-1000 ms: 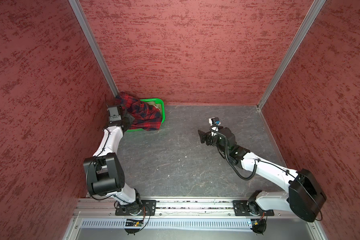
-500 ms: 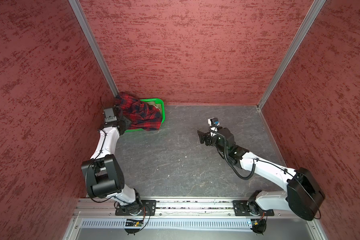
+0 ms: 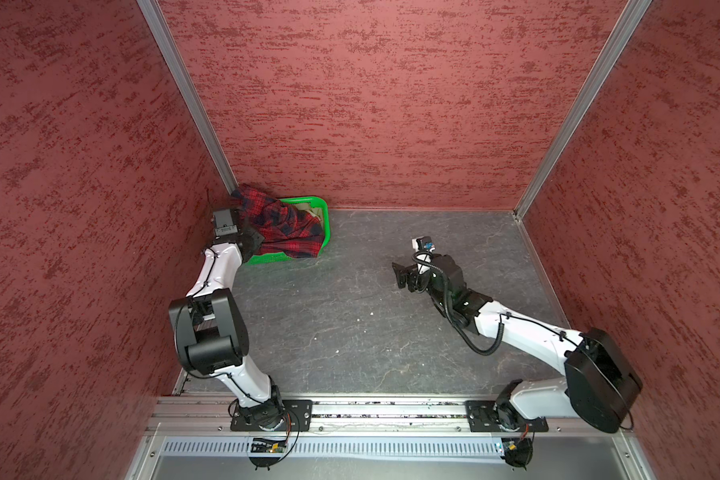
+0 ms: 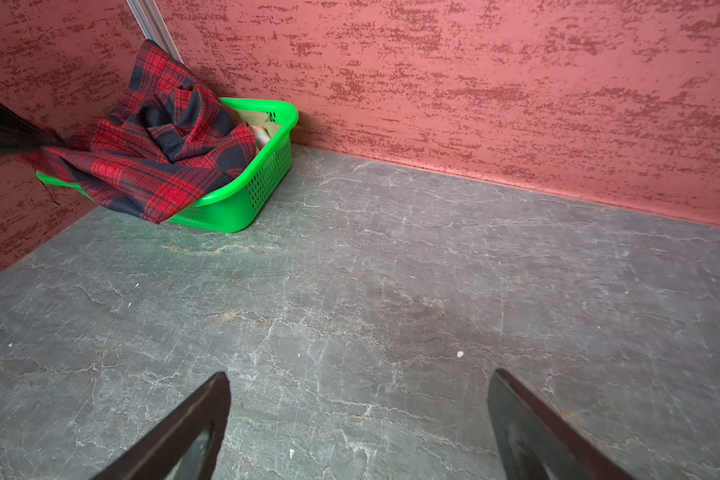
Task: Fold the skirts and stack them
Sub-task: 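Lift the plaid skirt from the basket with the left gripper onto the table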
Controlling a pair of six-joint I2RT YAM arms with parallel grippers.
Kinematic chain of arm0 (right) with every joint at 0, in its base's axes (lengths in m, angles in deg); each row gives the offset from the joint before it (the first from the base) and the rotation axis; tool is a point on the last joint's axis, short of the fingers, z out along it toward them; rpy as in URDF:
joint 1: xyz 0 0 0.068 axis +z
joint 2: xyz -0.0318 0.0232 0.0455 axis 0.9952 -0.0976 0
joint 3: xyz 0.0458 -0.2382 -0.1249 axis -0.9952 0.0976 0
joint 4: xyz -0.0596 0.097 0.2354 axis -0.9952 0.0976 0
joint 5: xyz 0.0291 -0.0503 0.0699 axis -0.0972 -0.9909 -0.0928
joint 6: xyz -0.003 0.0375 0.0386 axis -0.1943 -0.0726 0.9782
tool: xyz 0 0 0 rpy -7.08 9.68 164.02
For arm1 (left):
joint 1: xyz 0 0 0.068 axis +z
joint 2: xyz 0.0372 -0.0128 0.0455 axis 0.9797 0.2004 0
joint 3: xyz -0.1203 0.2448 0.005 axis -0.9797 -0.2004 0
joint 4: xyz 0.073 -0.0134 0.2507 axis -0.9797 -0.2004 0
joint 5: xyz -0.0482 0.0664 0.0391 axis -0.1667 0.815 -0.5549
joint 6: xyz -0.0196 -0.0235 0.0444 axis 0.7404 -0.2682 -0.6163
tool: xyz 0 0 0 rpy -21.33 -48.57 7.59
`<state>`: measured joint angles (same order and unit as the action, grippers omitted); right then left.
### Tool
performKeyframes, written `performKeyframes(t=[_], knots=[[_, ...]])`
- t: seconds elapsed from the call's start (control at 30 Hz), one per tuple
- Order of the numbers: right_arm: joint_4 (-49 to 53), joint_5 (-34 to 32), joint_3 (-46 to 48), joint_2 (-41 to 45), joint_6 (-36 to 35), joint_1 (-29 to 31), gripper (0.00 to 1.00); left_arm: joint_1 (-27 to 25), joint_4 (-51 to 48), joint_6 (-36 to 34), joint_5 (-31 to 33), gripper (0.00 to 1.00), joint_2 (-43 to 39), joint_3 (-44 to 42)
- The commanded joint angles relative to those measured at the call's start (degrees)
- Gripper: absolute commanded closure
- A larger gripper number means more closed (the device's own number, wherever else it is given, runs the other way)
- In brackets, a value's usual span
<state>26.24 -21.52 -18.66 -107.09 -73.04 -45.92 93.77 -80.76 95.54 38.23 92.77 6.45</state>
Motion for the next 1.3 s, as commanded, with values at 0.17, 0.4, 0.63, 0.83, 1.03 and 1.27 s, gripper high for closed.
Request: performKeyframes(t=[0.17, 0.4, 0.63, 0.83, 1.03, 1.27], knots=[[-1.25, -3.98, -2.61, 1.03, -2.66, 0.15, 0.01, -10.48, 4.80, -7.29, 4.48, 1.00, -11.83, 12.11], [-9.17, 3.34, -7.28, -0.78, -5.58, -0.07, 0.01, -20.37, 3.94, -11.77, 5.72, 1.00, -10.73, 24.16], [-16.31, 9.64, -9.67, -1.01, -4.71, -0.06, 0.01, -32.74, 1.78, -18.11, 10.03, 1.00, -8.87, 36.72], [-18.03, 12.68, -7.79, 4.18, -2.18, 0.02, 0.01, -41.82, -0.93, -22.66, 13.28, 1.00, -6.17, 46.30], [-0.91, -5.26, -10.19, 17.23, -0.15, -1.35, 0.01, -53.17, -0.56, -26.38, 16.55, 1.00, -3.69, 51.74], [24.14, -7.64, -17.47, 26.22, 8.14, -16.82, 0.01, -60.43, -1.46, -23.14, 17.58, 1.00, 3.15, 54.83]])
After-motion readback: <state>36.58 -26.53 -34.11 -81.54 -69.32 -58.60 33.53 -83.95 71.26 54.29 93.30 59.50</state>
